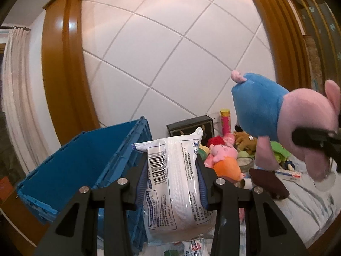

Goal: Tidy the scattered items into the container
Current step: 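Carry wipes packet with left gripper while right gripper carries pig plush over crate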

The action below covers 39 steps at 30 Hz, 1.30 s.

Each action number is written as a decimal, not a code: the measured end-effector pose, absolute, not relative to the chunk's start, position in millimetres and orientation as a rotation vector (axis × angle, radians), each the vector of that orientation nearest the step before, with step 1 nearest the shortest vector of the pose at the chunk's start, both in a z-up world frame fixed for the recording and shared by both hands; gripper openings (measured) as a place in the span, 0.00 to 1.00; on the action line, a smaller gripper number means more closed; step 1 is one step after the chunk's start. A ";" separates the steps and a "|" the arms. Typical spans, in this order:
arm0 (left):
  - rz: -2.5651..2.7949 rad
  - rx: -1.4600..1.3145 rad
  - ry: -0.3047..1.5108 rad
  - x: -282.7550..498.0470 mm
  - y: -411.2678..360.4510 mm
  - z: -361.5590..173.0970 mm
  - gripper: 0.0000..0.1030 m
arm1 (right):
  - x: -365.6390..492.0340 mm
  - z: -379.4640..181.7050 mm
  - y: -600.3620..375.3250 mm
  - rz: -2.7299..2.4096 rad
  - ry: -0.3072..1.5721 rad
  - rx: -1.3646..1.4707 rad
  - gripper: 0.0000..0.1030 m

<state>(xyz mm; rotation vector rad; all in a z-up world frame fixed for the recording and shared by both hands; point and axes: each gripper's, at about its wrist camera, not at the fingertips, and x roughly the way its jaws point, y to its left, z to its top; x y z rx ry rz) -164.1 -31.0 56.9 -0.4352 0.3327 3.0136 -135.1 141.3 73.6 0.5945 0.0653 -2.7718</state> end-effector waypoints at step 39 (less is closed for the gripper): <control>3.289 -0.291 0.378 -168.2 -221.9 119.3 0.38 | -164.8 120.7 -70.9 -2.571 0.136 0.427 0.65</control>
